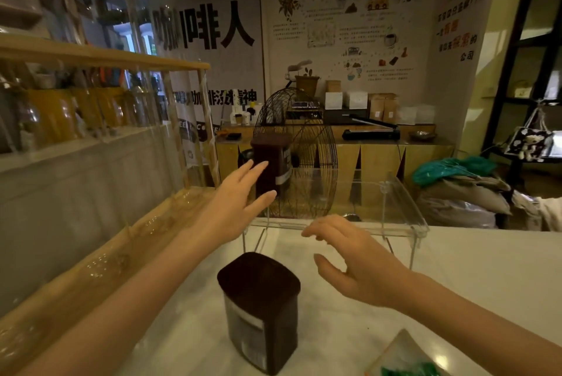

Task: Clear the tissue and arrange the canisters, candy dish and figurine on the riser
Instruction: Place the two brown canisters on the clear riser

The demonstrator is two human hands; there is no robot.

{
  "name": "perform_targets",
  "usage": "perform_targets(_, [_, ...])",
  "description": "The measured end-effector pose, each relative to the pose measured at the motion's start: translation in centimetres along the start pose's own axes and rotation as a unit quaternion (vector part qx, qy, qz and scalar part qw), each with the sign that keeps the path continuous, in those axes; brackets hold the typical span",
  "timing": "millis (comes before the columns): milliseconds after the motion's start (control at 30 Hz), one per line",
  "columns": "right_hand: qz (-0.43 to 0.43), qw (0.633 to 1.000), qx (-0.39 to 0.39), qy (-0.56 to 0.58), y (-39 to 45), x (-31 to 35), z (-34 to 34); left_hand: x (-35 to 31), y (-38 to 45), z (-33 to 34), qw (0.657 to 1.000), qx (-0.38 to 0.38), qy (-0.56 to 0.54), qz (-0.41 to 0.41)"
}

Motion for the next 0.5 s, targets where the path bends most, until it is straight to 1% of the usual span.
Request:
perform_targets(100, [0.036,0.995,0.058,0.078,-1.4,0.2,2.0,-1.4,-3.9,-0.6,0.999,0.007,-0.002,0.033])
perform_targets(200, [0.107,0.979,0.124,0.122,-2.2,-0.7,4.6,-1.5,-7.4,0.4,0.998,0.060,-0.022,0.025])
perform_targets(300, [0.166,0.956,0.171,0.169,-2.7,-1.3,6.9,-1.2,-10.2,1.6,0.995,0.097,-0.023,-0.002])
perform_targets(333, [0.180,0.950,0.179,0.181,-2.9,-1.4,7.5,-1.0,-11.0,1.9,0.995,0.099,-0.013,-0.009])
perform_targets(400, [0.199,0.940,0.184,0.207,-3.0,-1.3,8.3,-0.7,-12.2,2.1,0.997,0.079,0.002,-0.011])
perform_targets(433, [0.203,0.936,0.184,0.219,-3.0,-1.2,8.5,-0.5,-12.8,2.1,0.998,0.065,-0.004,-0.017])
perform_targets(500, [0.205,0.934,0.181,0.230,-3.1,-0.9,8.8,0.0,-13.8,2.4,0.996,0.041,-0.042,-0.061])
Point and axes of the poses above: each hand's wrist, its own y-axis towards the middle knuckle, its own z-axis out of the palm, x = y × z, the point moved 8 cm from there along y, towards the middle knuckle, and after that the axes turned 7 degrees about y, right-handed, at the moved point
